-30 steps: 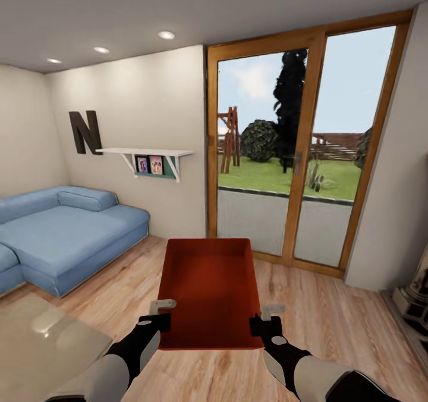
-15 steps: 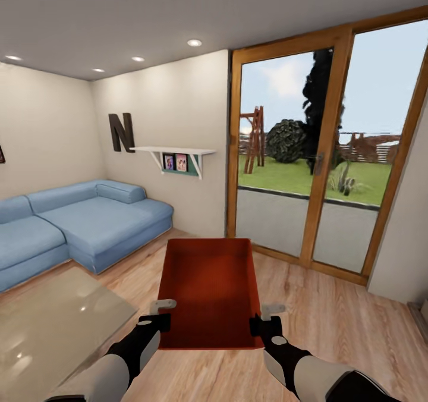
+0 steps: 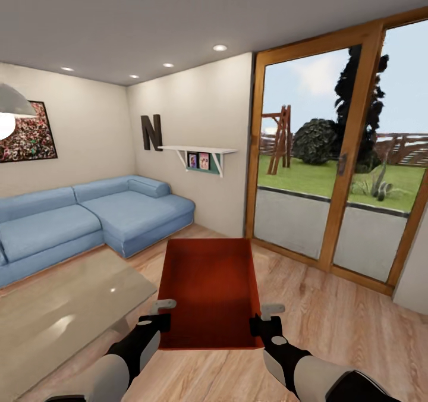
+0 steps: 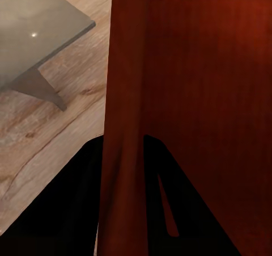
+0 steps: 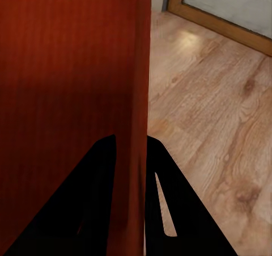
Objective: Move the two storage containers from the living room to the garage. In the garage, place one container on the floor and stack the other container on top of it (either order is fine).
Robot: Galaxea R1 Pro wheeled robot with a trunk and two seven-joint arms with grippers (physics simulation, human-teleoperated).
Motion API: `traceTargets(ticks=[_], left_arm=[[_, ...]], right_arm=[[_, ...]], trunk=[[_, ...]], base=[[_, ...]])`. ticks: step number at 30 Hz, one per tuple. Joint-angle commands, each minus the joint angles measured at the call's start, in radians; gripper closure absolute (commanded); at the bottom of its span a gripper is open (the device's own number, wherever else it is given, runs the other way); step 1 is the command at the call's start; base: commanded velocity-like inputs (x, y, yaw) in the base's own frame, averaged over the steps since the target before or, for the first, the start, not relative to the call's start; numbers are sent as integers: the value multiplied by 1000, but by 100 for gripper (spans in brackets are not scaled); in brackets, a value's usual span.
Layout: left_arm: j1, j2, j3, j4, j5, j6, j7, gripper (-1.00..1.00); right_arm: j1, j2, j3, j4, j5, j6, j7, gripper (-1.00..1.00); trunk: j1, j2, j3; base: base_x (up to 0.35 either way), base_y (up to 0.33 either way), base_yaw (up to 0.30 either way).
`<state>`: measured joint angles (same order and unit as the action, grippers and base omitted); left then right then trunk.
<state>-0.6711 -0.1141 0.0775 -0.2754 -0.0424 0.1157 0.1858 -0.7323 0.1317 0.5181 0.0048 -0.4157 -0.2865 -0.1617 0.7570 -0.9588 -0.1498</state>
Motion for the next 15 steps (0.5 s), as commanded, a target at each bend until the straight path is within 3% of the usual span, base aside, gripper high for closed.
traceTargets(ticks=[1,5,15], left_arm=[[-1,-2,30,-4,-27,7,9,100],[-1,-2,30,-4,-27,7,9,100],[-1,-2,30,-4,-27,7,9,100]], right_arm=[[-1,0,-9,3,-29,-8,-2,100],[-1,0,-9,3,-29,-8,-2,100],[-1,0,-9,3,-29,-8,-2,100]], trunk=[[0,-1,-1],[0,-1,-1],[0,-1,-1]], base=[[-198,-173,276],[-124,-103,276],[-8,-6,291]])
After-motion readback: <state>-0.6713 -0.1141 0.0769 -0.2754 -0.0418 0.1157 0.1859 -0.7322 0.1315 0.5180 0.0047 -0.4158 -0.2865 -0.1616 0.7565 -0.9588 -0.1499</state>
